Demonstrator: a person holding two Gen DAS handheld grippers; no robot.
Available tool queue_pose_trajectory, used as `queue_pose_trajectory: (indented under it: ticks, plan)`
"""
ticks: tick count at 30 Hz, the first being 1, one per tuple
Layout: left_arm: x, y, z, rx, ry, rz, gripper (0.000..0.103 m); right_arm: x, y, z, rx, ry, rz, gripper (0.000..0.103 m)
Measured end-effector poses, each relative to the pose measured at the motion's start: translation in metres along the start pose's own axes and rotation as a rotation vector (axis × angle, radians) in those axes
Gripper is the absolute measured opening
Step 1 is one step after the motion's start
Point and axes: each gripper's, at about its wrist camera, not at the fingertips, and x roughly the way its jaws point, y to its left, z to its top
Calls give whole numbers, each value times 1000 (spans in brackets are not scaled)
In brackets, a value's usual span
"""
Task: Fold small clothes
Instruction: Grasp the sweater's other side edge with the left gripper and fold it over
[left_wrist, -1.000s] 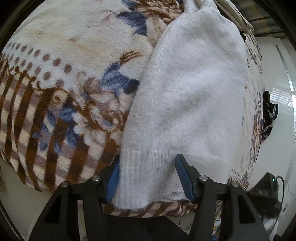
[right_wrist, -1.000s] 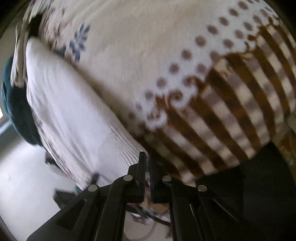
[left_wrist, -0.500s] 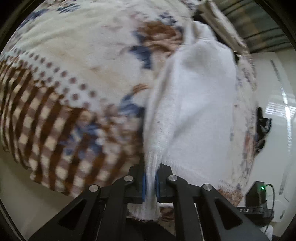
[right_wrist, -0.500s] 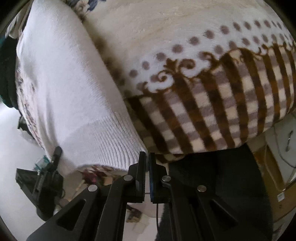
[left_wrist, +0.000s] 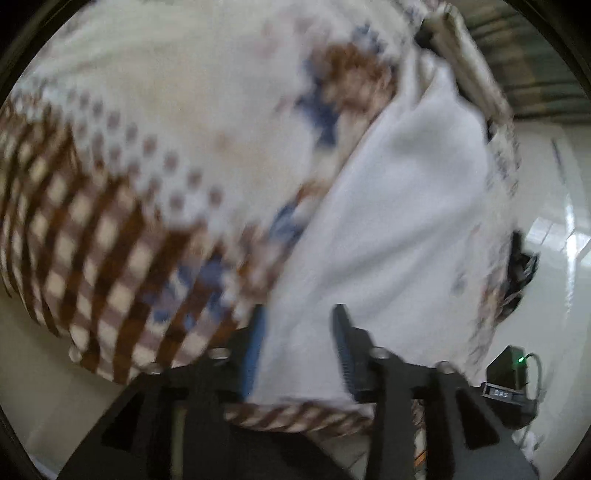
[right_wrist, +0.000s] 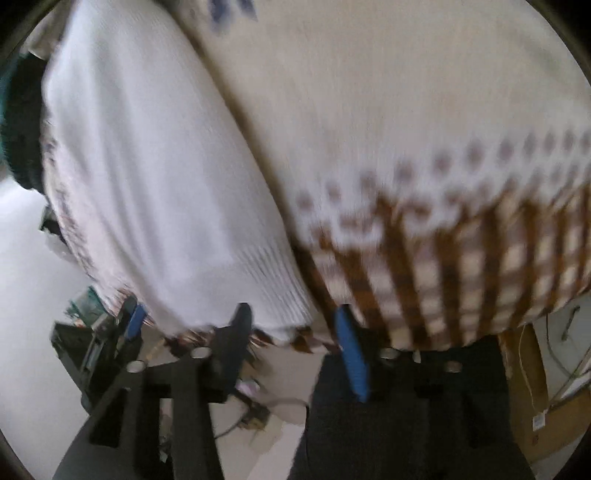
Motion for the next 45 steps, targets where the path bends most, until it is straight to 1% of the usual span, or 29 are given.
queue_pose_trajectory:
  ticks: [1, 3, 4, 6, 8, 9, 10, 11, 12, 14, 16, 17, 18, 19, 20, 22, 24, 25, 28, 30, 32, 33, 34, 35, 36, 37, 39, 42, 45]
  plan:
    - [-9, -9, 12, -1, -35, -28, 57, -9, 4, 7, -15, -27, 7, 60]
    - [-18, -27, 48, 1, -85, -102, 60, -40, 26, 28, -38, -116, 26, 67]
    - [-17, -38, 66, 1, -101, -136, 62, -55, 40, 43, -53, -167, 33, 69]
    - [-7, -65, 115, 18, -137, -189, 63, -71, 63, 68, -68, -243, 42, 69]
    - [12, -92, 153, 41, -151, -211, 63, -82, 93, 101, -69, -304, 59, 69]
    - [27, -107, 182, 61, -142, -217, 63, -85, 107, 119, -64, -325, 68, 69]
    - [37, -117, 196, 68, -134, -212, 63, -90, 120, 141, -61, -350, 82, 69]
    - [50, -126, 214, 80, -117, -221, 63, -102, 115, 168, -64, -370, 91, 69]
    - [68, -138, 238, 96, -89, -231, 63, -104, 132, 188, -66, -393, 98, 69]
    - [92, -153, 260, 116, -66, -220, 63, -113, 149, 222, -69, -417, 116, 69]
    - [116, -163, 281, 133, -28, -203, 63, -109, 167, 253, -70, -424, 129, 69]
    - [128, -167, 284, 141, -11, -204, 60, -105, 175, 266, -72, -424, 132, 69]
    - [135, -169, 289, 153, -10, -216, 51, -102, 186, 282, -70, -423, 127, 69]
    - [136, -172, 291, 179, -26, -221, 7, -98, 184, 296, -68, -417, 120, 69]
    - [133, -173, 289, 200, -34, -215, 10, -93, 187, 310, -64, -411, 112, 69]
    - [122, -175, 295, 207, -74, -227, 9, -84, 197, 330, -65, -399, 94, 69]
    - [109, -169, 301, 210, -108, -221, 9, -78, 201, 339, -78, -384, 92, 69]
    - [108, -163, 308, 200, -114, -210, 9, -75, 199, 337, -88, -381, 89, 69]
    - [130, -150, 322, 195, -72, -148, 10, -68, 204, 346, -103, -373, 59, 69]
    - [147, -145, 327, 190, -16, -151, 11, -64, 204, 351, -94, -359, 44, 69]
    - [149, -144, 328, 181, 15, -181, 17, -64, 204, 350, -94, -352, 36, 69]
    - [146, -144, 328, 175, 24, -196, 24, -65, 204, 348, -100, -348, 33, 69]
    - [142, -145, 328, 170, 29, -207, 27, -67, 204, 344, -107, -345, 32, 69]
    - [136, -146, 325, 171, 27, -224, 35, -66, 207, 341, -115, -341, 32, 69]
    - [125, -146, 320, 176, 17, -235, 48, -69, 207, 334, -128, -333, 35, 69]
    - [116, -146, 314, 180, 9, -240, 57, -73, 205, 325, -142, -327, 39, 70]
    - [88, -141, 292, 199, -8, -249, 62, -79, 196, 298, -168, -295, 41, 71]
    - [57, -128, 251, 215, 8, -251, 62, -79, 176, 257, -198, -236, 38, 72]
    - [36, -101, 197, 229, 59, -198, 63, -67, 145, 208, -213, -153, 20, 72]
